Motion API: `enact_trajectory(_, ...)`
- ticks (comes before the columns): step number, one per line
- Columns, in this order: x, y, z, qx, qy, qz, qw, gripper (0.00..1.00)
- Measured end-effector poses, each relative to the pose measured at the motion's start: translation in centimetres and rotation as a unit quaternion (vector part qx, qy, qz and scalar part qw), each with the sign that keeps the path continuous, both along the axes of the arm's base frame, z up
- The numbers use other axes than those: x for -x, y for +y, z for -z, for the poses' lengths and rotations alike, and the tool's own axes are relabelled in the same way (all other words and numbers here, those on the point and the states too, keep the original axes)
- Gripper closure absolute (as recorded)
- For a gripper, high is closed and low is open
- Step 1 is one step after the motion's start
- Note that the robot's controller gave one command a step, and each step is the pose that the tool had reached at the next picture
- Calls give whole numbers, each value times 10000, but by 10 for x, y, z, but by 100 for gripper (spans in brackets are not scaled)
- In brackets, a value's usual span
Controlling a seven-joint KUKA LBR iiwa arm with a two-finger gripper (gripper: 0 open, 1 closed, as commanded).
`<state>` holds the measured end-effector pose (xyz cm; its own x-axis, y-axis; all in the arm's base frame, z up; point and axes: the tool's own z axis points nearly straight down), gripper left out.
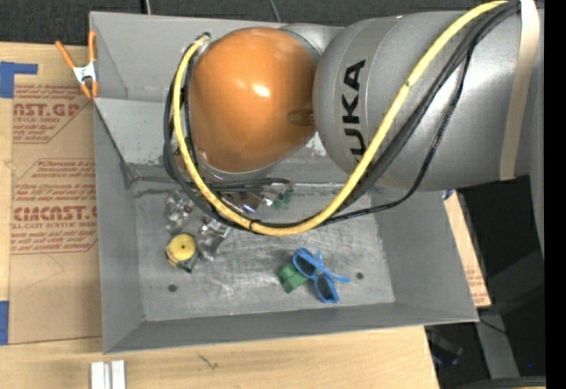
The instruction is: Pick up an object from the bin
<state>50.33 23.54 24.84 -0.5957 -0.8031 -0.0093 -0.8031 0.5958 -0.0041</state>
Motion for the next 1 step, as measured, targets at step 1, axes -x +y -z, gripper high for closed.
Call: enact_trajectory(1,12,-54,-64,20,6,-663,9978,100)
